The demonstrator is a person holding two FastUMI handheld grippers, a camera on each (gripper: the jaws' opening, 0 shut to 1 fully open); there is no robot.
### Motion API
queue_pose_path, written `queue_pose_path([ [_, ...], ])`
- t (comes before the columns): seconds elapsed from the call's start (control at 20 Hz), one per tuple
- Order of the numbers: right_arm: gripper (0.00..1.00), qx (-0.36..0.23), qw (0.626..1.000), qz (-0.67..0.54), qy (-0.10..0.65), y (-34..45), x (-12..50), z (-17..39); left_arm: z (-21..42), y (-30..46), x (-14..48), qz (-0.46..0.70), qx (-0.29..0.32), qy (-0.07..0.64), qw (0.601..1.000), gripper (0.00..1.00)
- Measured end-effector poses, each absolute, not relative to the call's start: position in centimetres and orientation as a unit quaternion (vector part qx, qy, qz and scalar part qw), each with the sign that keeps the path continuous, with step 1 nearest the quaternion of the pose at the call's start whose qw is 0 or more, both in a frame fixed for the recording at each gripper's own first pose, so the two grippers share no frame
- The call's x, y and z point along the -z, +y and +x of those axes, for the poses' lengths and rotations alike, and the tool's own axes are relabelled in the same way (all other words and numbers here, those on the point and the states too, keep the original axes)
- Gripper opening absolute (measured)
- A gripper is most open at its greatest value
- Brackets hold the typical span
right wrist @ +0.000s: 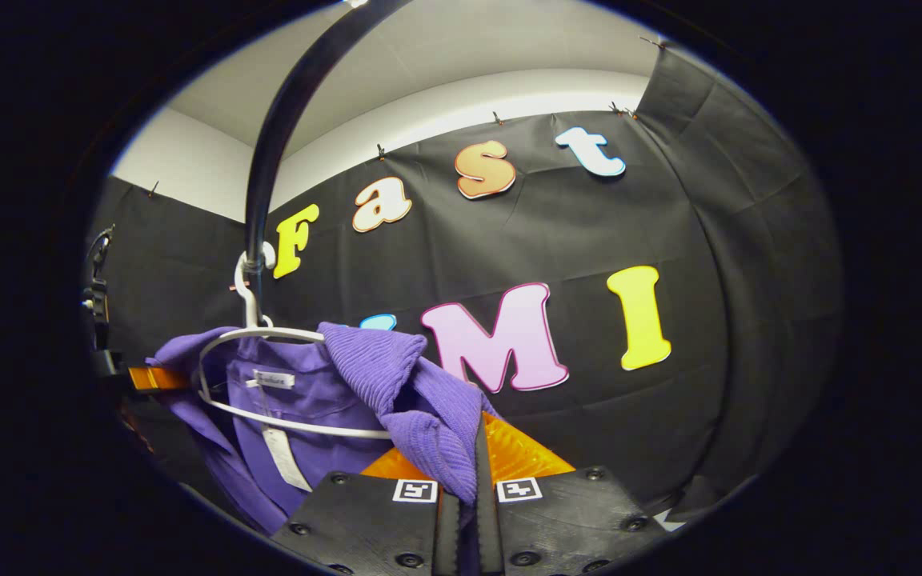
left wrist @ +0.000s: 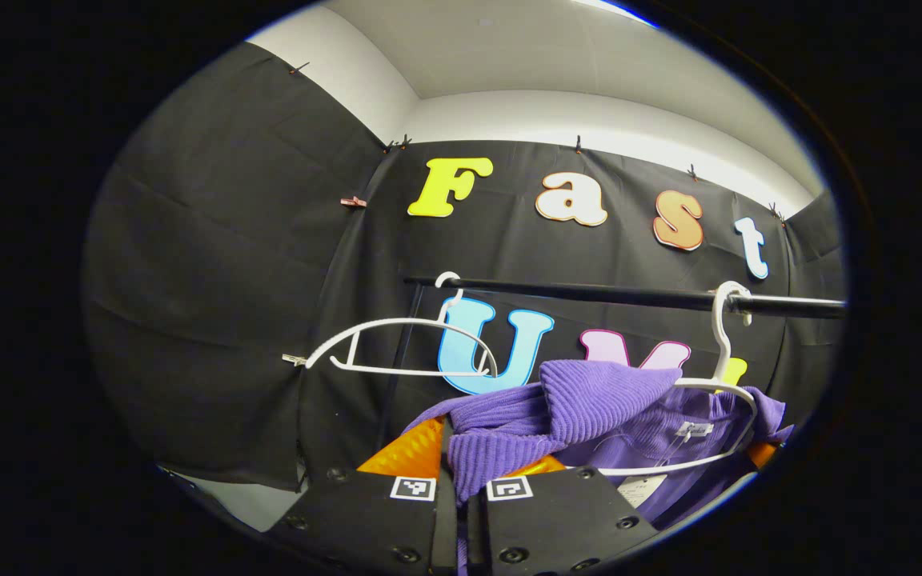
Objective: Grasp the clothes on the hanger with both hands and then place them into the laundry hamper below.
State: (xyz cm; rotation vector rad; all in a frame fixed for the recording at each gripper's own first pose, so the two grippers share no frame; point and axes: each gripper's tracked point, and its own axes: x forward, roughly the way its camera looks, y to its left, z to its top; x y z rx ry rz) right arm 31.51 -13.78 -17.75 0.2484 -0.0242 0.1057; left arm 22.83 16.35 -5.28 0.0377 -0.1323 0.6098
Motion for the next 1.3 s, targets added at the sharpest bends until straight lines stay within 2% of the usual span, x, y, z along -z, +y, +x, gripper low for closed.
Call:
queue_pose_path([
  [0.05,0.12,-0.047,0.992,0.117,-0.02,-14.0,17.2,32.0,22.4,16.5,4.8,0.021,-0.301,-0.07,0.951,0.09],
  [0.1,0.17,-0.044,0.993,0.11,-0.026,-13.9,16.8,32.4,22.1,16.6,4.3,0.021,-0.301,-0.072,0.951,0.08],
  [0.2,0.07,-0.038,0.993,0.106,-0.045,-14.2,16.0,33.7,21.8,16.8,2.5,0.019,-0.296,-0.092,0.95,0.08],
  [0.25,0.12,-0.037,0.992,0.108,-0.05,-14.1,16.1,34.0,21.6,17.0,1.4,0.023,-0.294,-0.106,0.95,0.08],
  [0.35,0.12,-0.037,0.991,0.115,-0.062,-14.0,16.1,34.5,22.7,18.3,1.2,0.032,-0.292,-0.111,0.949,0.08],
  [0.55,0.12,-0.034,0.986,0.151,-0.063,-14.1,16.5,34.9,24.7,20.9,4.3,0.02,-0.297,-0.067,0.952,0.08],
  [0.6,0.08,-0.034,0.983,0.166,-0.065,-14.3,16.4,35.0,25.2,21.3,4.8,0.013,-0.294,-0.061,0.954,0.09],
  [0.65,0.12,-0.034,0.981,0.178,-0.067,-14.4,16.4,35.2,25.7,21.7,5.1,0.01,-0.292,-0.059,0.955,0.09],
  [0.7,0.12,-0.035,0.979,0.189,-0.065,-14.4,16.6,35.3,25.9,22.0,5.4,0.009,-0.29,-0.055,0.956,0.09],
  [0.75,0.08,-0.037,0.977,0.198,-0.063,-14.3,16.7,35.4,26.3,22.4,5.3,0.011,-0.286,-0.051,0.957,0.09],
  [0.9,0.12,-0.043,0.972,0.223,-0.06,-13.9,16.8,36.1,28.0,23.8,5.0,0.03,-0.255,-0.037,0.966,0.08],
  [1.1,0.12,-0.052,0.964,0.256,-0.049,-13.2,17.4,36.7,28.9,26.7,9.8,0.022,-0.239,0.024,0.971,0.09],
  [1.3,0.12,-0.045,0.966,0.251,-0.049,-13.8,17.4,37.0,28.7,25.3,16.3,-0.025,-0.254,0.059,0.965,0.09],
])
